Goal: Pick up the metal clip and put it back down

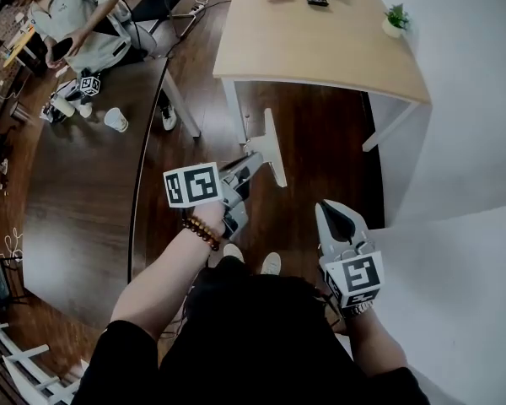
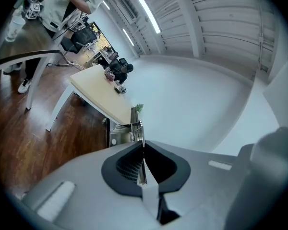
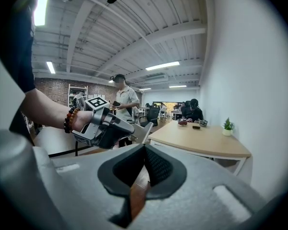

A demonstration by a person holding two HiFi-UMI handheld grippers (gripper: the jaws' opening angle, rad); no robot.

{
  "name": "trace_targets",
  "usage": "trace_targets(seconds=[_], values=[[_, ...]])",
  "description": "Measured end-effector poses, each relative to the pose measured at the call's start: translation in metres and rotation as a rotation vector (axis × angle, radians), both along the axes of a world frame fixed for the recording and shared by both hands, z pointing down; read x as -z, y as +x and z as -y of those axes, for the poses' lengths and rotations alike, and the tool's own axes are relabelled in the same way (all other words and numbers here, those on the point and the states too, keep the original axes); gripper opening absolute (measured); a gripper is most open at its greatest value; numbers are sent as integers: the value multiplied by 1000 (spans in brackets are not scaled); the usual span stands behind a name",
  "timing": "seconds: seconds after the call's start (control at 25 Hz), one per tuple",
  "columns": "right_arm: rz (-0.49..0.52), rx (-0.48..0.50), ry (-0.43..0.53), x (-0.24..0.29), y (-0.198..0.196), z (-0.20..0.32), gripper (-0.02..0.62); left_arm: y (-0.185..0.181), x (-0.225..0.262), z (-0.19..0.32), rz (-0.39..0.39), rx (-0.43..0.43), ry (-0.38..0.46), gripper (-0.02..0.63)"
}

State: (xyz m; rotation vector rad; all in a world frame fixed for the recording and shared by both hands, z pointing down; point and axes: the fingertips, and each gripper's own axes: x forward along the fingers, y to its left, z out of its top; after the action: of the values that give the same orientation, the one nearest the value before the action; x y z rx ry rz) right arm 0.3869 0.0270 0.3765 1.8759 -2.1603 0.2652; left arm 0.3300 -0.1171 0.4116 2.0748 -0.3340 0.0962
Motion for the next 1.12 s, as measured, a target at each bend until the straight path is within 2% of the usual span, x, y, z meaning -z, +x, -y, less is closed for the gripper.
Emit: trace_targets(seconds=[0.2,0.56,0.84,1.12], values=[[-1,-9,-1,-6,12,27,-12,15,-7,27,-9,-9,-7,25],[-41,-45,-16,-3,31,103,-12,47,-4,104,-57,-47,-29,25],[-55,-65,-23,3,36,158,-12,66,-3,154,-55,-91,-26,25],[-47,-71,-51,-5,58,191,-12,94,-18,189,-52,-87,-89,25]])
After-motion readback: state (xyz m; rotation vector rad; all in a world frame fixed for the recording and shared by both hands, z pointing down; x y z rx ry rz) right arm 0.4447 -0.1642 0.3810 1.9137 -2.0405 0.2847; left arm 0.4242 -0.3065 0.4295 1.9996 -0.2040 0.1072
